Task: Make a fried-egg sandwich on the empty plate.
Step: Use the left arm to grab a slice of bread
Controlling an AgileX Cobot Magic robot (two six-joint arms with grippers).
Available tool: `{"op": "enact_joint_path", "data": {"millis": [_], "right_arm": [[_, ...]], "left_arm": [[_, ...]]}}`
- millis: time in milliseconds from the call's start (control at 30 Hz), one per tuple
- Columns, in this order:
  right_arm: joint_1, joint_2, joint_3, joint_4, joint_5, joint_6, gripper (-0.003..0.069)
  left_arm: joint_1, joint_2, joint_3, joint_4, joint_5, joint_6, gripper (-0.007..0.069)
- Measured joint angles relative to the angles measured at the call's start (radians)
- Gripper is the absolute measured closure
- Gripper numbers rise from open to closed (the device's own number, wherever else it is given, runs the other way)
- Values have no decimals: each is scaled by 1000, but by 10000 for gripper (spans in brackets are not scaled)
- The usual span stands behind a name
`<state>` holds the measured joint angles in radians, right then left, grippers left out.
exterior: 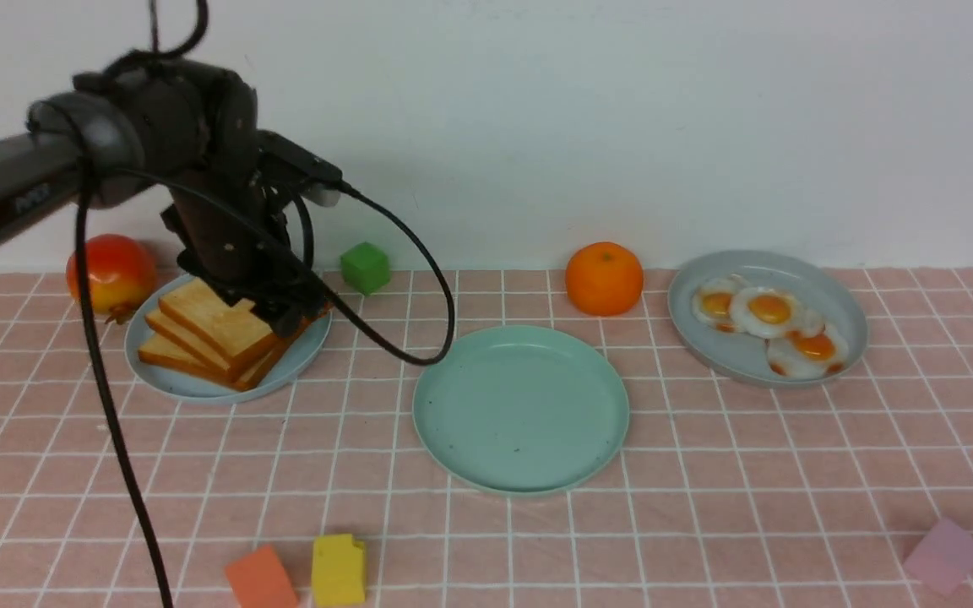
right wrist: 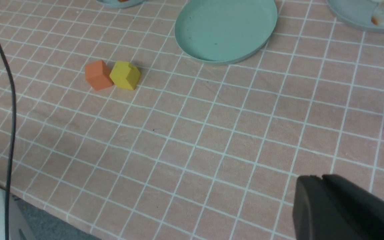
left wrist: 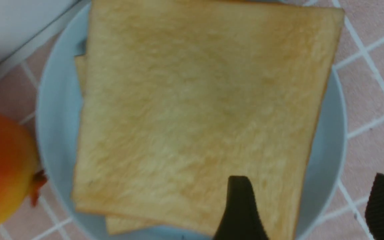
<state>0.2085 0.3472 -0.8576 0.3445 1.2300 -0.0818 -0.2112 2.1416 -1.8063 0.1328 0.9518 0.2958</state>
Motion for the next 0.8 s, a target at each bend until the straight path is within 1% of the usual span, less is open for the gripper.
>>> {"op": "enact_joint_path", "data": {"millis": [167,267,367,433,533,567,667,700,767,800], "right_arm": [[0,0,0,0,-7,0,591],[0,0,0,-1,-7,0,587],[0,0,0,-1,-7,0,582],[0,0,0,-1,-7,0,580],[0,0,0,-1,-8,0,578],[0,0,0,-1,-9,0,577],[0,0,0,-1,-10,0,575],[0,0,0,-1,-10,0,575],[0,0,0,-1,-10,0,575],[0,0,0,-1,-10,0,575]], "left_arm": [[0,43,0,35,-42,1,141],[0,52,0,55,-63,2,159],[0,57,-3,63,-72,3,204],[0,62,-6,66,-75,3,242],[0,63,-8,70,-74,3,337],[0,63,-8,70,-74,3,344],[-1,63,-8,65,-74,4,482],[-1,63,-8,65,-74,4,489],[-1,62,-8,57,-74,5,534],[-1,61,-8,55,-74,5,538]]}}
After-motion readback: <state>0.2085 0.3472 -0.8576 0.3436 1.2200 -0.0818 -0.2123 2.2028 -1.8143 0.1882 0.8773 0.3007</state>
